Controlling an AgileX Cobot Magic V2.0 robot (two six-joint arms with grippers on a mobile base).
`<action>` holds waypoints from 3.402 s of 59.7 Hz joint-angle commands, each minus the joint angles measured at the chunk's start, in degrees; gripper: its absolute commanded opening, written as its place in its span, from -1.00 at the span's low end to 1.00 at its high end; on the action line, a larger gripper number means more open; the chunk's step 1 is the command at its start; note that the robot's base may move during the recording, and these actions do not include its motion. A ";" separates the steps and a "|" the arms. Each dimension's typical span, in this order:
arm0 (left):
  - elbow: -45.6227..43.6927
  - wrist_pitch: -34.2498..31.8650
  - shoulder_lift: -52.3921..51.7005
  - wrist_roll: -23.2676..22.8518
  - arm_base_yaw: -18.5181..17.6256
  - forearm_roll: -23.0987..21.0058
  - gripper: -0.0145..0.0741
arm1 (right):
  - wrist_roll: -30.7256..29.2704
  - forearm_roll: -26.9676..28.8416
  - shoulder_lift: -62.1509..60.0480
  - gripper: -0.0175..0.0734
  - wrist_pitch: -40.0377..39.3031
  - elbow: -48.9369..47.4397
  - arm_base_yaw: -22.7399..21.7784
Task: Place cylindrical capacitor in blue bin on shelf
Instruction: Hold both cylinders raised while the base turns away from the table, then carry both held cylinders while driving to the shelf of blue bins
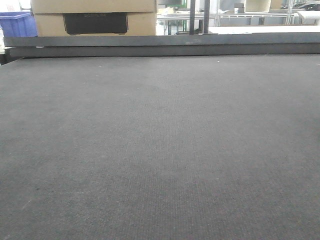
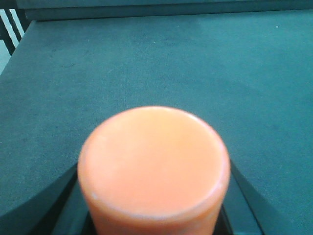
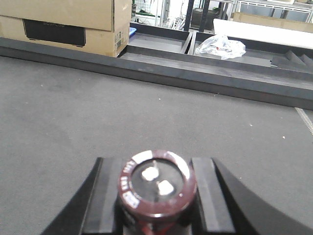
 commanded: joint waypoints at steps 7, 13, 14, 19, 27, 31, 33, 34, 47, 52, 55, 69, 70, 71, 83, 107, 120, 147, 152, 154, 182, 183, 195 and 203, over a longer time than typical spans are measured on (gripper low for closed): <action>-0.13 -0.87 -0.19 -0.02 -0.46 -0.11 -0.92 | 0.07 -0.94 -0.25 -0.67 -1.99 -0.04 0.04; -0.13 -0.87 -0.19 -0.02 -0.46 -0.11 -0.92 | 0.07 -0.94 -0.25 -0.67 -1.99 -0.04 0.04; -0.13 -0.87 -0.19 -0.02 -0.46 -0.11 -0.92 | 0.07 -0.94 -0.25 -0.67 -1.99 -0.04 0.04; -0.13 -0.87 -0.19 -0.02 -0.46 -0.11 -0.92 | 0.07 -0.94 -0.25 -0.67 -1.99 -0.04 0.04; -0.13 -0.87 -0.19 -0.02 -0.46 -0.11 -0.92 | 0.07 -0.94 -0.25 -0.67 -1.99 -0.04 0.04; -0.13 -0.87 -0.19 -0.02 -0.46 -0.11 -0.92 | 0.07 -0.94 -0.25 -0.67 -1.99 -0.04 0.04; -0.13 -0.87 -0.19 -0.02 -0.46 -0.11 -0.92 | 0.07 -0.94 -0.25 -0.67 -1.99 -0.04 0.04; -0.13 -0.87 -0.19 -0.02 -0.46 -0.11 -0.92 | 0.07 -0.94 -0.25 -0.67 -1.99 -0.04 0.04; -0.13 -0.87 -0.19 -0.02 -0.46 -0.11 -0.92 | 0.07 -0.94 -0.25 -0.67 -2.10 -0.04 0.04; -0.13 -0.87 -0.19 -0.02 -0.46 -0.11 -0.92 | 0.07 -0.94 -0.25 -0.67 -2.10 -0.04 0.04; -0.13 -0.87 -0.19 -0.02 -0.46 -0.11 -0.92 | 0.07 -0.94 -0.25 -0.67 -2.10 -0.04 0.04; -0.13 -0.87 -0.19 -0.02 -0.46 -0.11 -0.92 | 0.07 -0.94 -0.25 -0.67 -2.10 -0.04 0.04; -0.13 -0.87 -0.19 -0.02 -0.46 -0.11 -0.92 | 0.07 -0.94 -0.25 -0.67 -2.10 -0.04 0.04; -0.13 -0.87 -0.19 -0.02 -0.46 -0.11 -0.92 | 0.07 -0.94 -0.25 -0.67 -2.10 -0.04 0.04; -0.13 -0.87 -0.19 -0.02 -0.46 -0.11 -0.92 | 0.07 -0.94 -0.25 -0.67 -2.10 -0.04 0.04; -0.13 -0.87 -0.19 -0.02 -0.46 -0.11 -0.92 | 0.07 -0.94 -0.25 -0.67 -2.10 -0.04 0.04; -0.13 -0.87 -0.19 -0.02 -0.46 -0.11 -0.92 | 0.07 -0.94 -0.25 -0.67 -2.10 -0.04 0.04; -0.13 -0.87 -0.19 -0.02 -0.46 -0.11 -0.92 | 0.07 -0.94 -0.25 -0.67 -2.10 -0.04 0.04; -0.13 -0.87 -0.19 -0.02 -0.46 -0.11 -0.92 | 0.07 -0.94 -0.25 -0.67 -2.10 -0.04 0.04; -0.13 -0.87 -0.19 -0.02 -0.46 -0.11 -0.92 | 0.07 -0.94 -0.25 -0.67 -2.10 -0.04 0.04; -0.13 -0.87 -0.19 -0.02 -0.46 -0.11 -0.92 | 0.07 -0.94 -0.25 -0.67 -2.10 -0.04 0.04; -0.13 -0.87 -0.19 -0.02 -0.46 -0.11 -0.92 | 0.07 -0.94 -0.25 -0.67 -2.10 -0.04 0.04; -0.13 -0.87 -0.19 -0.02 -0.46 -0.11 -0.92 | 0.07 -0.94 -0.25 -0.67 -2.10 -0.04 0.04; -0.13 -0.87 -0.19 -0.02 -0.46 -0.11 -0.92 | 0.07 -0.94 -0.25 -0.67 -2.10 -0.04 0.04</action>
